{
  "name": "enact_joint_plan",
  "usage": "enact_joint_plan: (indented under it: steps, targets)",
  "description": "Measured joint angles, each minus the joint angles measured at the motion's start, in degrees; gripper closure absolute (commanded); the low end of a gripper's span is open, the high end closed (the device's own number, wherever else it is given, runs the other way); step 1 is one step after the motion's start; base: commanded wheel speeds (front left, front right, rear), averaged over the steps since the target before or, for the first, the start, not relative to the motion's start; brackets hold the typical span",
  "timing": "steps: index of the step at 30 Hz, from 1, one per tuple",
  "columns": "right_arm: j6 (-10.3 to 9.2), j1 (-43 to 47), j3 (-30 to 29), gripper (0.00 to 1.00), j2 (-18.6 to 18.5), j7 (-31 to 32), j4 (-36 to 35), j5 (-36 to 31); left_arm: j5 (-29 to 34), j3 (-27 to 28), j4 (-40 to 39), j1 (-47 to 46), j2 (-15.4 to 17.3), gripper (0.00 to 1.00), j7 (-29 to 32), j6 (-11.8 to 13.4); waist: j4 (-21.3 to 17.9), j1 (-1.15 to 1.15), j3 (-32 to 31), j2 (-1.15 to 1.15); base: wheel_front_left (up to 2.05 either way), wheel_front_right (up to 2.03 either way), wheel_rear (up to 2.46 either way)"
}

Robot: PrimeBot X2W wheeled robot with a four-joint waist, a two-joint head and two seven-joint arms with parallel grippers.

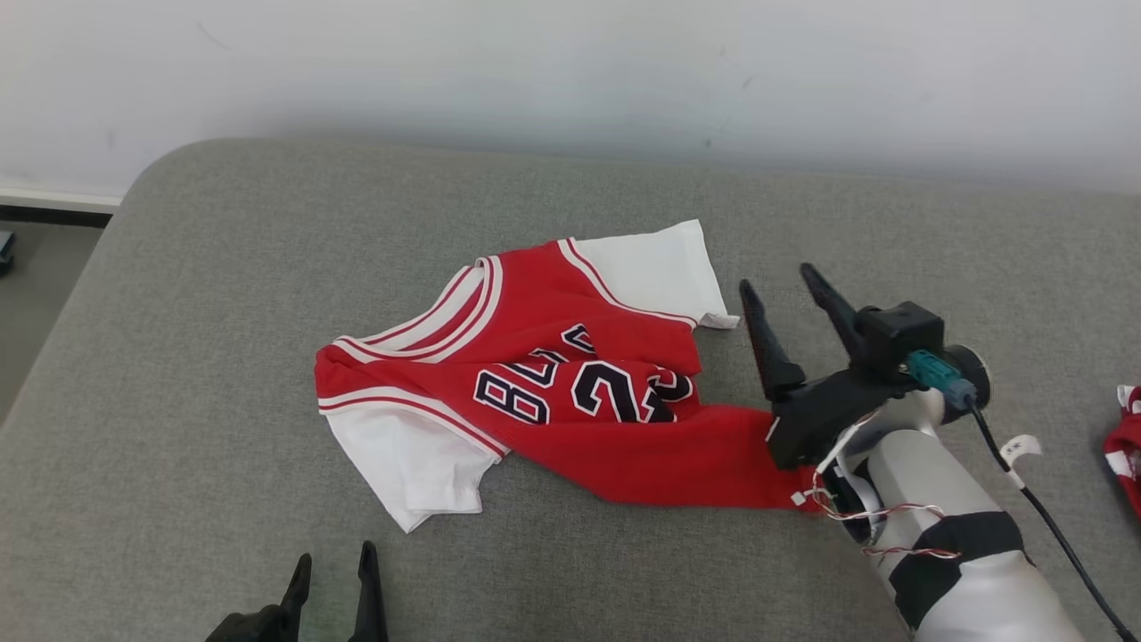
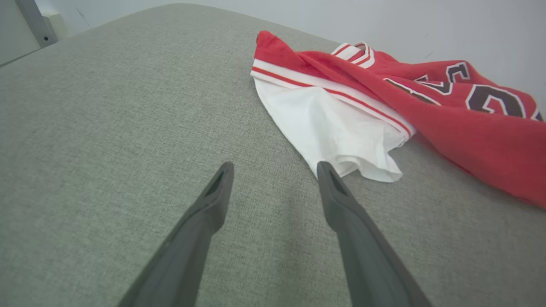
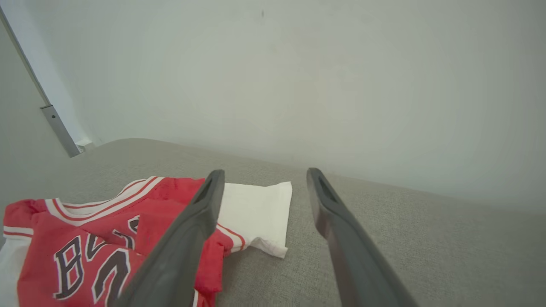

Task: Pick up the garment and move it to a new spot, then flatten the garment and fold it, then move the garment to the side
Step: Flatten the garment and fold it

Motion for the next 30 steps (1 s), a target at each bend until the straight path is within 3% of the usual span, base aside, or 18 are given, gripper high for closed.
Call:
enact_joint_plan:
  steps: [8,20,30]
  targets:
    - [0.00,5.66,-2.90,0.00,-0.24,0.00,-3.94,-2.64,0.21,0.18,-0.27,-0.85,-0.03,0.00,0.00,-0.03,-2.45,0.00,0.87,0.00,0.00,0.00,0.00]
    - [0.00,21.85,-2.90,0.00,0.90,0.00,-13.22,-3.49,0.60,1.22,0.13,-0.24,-0.02,0.00,0.00,-0.60,-6.57,0.00,-0.34,0.00,0.00,0.00,0.00]
    - [0.00,25.01,-2.58,0.00,2.45,0.00,-12.44,-4.58,0.75,0.89,0.09,-0.29,-0.02,0.00,0.00,-0.96,-7.53,0.00,0.24,0.00,0.00,0.00,0.00]
